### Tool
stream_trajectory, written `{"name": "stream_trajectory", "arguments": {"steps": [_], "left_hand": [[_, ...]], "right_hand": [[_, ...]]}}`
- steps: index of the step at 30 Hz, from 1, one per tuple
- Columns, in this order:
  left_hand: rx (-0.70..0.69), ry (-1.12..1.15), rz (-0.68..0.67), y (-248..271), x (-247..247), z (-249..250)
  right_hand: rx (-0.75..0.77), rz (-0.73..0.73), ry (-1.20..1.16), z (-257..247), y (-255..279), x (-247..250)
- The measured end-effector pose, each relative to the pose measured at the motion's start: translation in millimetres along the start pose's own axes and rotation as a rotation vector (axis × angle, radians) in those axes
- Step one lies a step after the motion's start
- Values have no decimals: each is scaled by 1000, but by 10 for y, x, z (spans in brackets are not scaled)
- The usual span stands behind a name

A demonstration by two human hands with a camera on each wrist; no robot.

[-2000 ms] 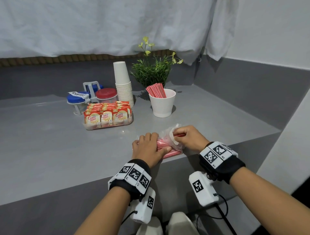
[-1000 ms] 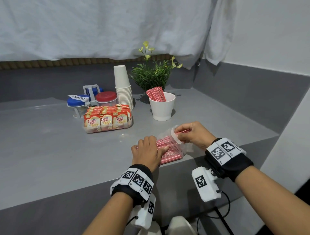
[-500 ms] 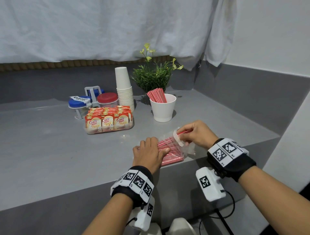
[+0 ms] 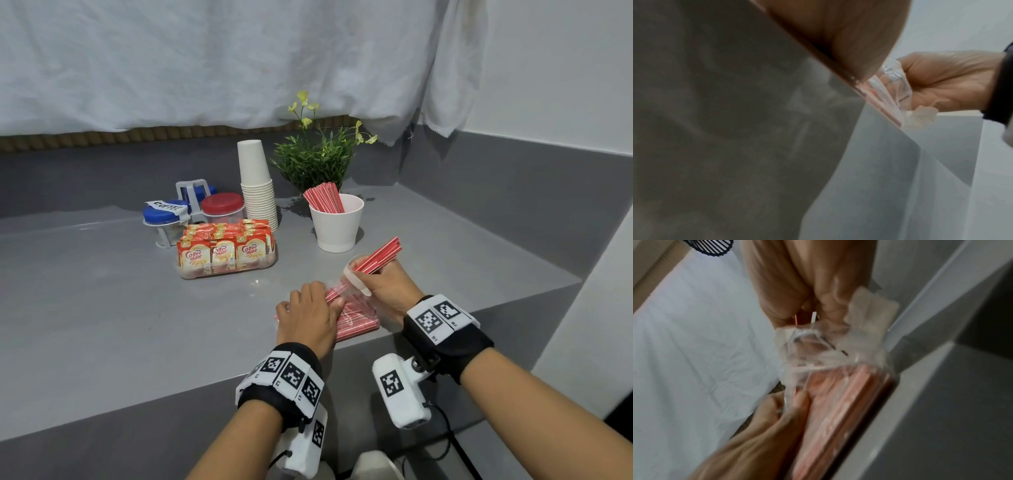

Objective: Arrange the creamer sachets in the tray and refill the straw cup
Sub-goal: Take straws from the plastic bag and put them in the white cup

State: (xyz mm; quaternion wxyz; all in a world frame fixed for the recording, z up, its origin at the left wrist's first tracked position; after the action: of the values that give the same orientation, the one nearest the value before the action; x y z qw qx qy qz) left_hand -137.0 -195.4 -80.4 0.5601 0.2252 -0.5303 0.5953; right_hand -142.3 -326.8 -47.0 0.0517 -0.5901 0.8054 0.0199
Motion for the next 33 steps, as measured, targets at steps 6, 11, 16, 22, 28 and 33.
{"name": "stream_trajectory", "arguments": {"steps": [6, 11, 16, 22, 28, 33], "left_hand": [[-65, 127, 48, -16, 30, -23], [-94, 61, 5, -24, 9, -32], [-60, -43, -102, -53, 51, 1], [-34, -58, -267, -108, 112, 7], [-27, -51, -310, -128, 127, 23], [-28, -45, -338, -151, 136, 37]], "right_hand": [[271, 212, 440, -181, -206, 190], [261, 240, 379, -59, -191, -6], [272, 261, 168, -142, -230, -90], [382, 345, 134, -316, -312, -4], [243, 352, 196, 96, -274, 36], [195, 361, 167, 191, -285, 20]]}}
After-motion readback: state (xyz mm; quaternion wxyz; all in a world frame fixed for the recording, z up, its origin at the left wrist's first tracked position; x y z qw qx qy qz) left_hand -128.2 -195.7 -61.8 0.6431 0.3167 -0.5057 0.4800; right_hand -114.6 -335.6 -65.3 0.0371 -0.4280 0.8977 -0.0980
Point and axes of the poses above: each hand's wrist, its own y-axis away from the middle knuckle, its own x-axis out of the back of the hand, z = x × y, the point moved 1 cm from there along -y, towards the middle knuckle, and after that the axes turned 12 degrees about z, right-handed, at the moved point
